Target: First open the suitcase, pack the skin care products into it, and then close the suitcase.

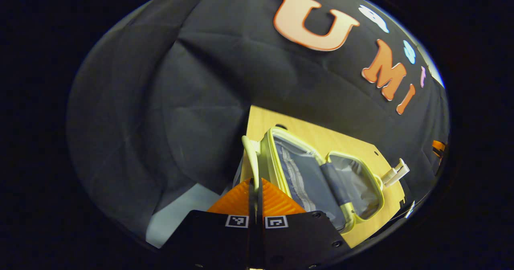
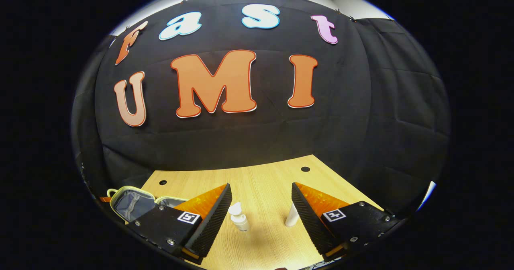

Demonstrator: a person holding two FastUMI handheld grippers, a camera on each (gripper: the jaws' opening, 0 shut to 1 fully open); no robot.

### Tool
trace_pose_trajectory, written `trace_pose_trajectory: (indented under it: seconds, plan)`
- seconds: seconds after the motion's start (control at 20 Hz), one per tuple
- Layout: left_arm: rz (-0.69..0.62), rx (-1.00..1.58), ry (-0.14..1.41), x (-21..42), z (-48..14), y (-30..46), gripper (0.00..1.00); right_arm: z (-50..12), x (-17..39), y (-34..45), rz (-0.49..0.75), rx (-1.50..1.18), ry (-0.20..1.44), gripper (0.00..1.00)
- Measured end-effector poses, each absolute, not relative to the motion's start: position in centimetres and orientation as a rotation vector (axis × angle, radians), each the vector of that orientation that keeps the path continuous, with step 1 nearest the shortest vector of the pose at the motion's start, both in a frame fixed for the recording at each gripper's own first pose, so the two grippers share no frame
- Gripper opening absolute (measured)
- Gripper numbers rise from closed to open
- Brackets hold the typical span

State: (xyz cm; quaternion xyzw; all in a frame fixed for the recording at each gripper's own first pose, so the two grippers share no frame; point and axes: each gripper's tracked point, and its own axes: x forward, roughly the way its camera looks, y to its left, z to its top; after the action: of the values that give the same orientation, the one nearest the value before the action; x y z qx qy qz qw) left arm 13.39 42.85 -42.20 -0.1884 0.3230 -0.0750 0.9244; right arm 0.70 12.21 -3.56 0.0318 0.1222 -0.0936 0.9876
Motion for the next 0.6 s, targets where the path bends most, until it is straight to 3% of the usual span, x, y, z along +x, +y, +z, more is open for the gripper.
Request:
trace_pose_trajectory:
  seconds: [0.4,0.45,0.55,0.6]
  plan:
    - [-0.018,-0.486,0.746,12.2,-46.7,44.0,0.03,-4.8,0.0,10.9,-0.191,0.043,0.270,0.95]
    - [-0.005,-0.477,0.756,12.1,-46.9,44.2,0.17,-4.9,-0.1,10.7,-0.191,0.037,0.272,0.95]
    - [0.056,-0.442,0.739,12.5,-46.4,44.7,0.20,-5.4,-0.2,10.2,-0.186,0.033,0.276,1.00]
    - [0.082,-0.421,0.717,12.2,-45.1,45.4,0.31,-5.6,-0.3,9.9,-0.180,0.035,0.275,0.95]
